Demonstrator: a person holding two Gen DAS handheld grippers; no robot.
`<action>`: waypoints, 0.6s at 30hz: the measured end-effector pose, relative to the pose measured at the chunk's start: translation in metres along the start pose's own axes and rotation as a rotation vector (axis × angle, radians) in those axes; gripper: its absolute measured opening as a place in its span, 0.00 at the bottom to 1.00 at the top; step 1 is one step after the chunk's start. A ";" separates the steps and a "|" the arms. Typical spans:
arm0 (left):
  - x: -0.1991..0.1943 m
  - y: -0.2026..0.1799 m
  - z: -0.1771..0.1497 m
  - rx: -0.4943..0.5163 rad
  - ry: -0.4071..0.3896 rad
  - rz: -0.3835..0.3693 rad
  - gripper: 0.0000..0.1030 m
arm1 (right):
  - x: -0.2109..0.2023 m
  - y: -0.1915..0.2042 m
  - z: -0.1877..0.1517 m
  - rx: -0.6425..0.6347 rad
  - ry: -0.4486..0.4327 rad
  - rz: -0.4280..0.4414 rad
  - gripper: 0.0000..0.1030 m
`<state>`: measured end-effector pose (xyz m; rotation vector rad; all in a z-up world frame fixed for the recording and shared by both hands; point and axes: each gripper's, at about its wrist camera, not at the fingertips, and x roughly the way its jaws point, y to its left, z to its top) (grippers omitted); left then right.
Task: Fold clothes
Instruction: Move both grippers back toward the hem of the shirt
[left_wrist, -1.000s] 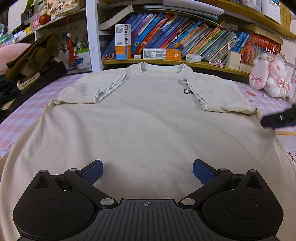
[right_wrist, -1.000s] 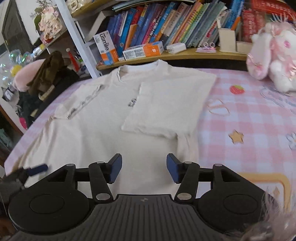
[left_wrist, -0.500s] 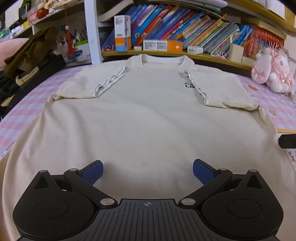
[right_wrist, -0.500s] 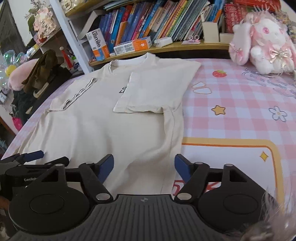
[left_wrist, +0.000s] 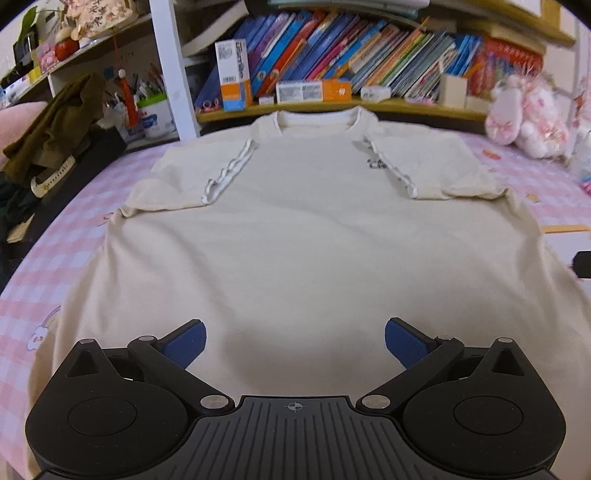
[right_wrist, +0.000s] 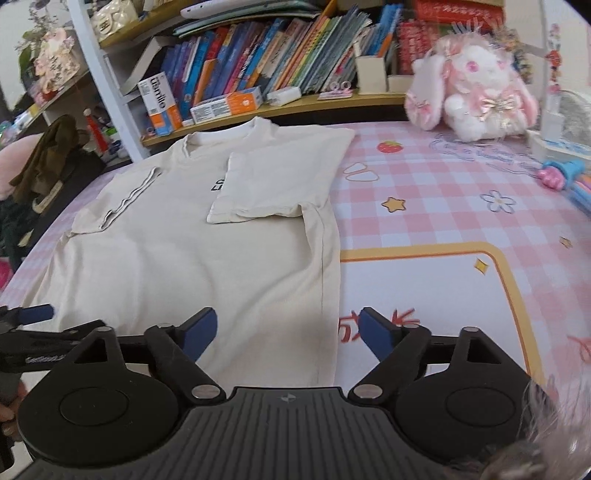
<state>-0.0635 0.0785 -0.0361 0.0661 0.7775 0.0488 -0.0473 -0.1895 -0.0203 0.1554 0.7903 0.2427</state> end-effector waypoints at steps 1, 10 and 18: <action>-0.005 0.005 -0.002 -0.001 -0.007 -0.011 1.00 | -0.004 0.004 -0.003 0.005 -0.008 -0.014 0.82; -0.055 0.058 -0.032 0.003 -0.069 -0.069 1.00 | -0.045 0.058 -0.041 0.049 -0.093 -0.100 0.83; -0.094 0.102 -0.071 0.002 -0.091 -0.067 1.00 | -0.078 0.103 -0.098 0.090 -0.118 -0.167 0.87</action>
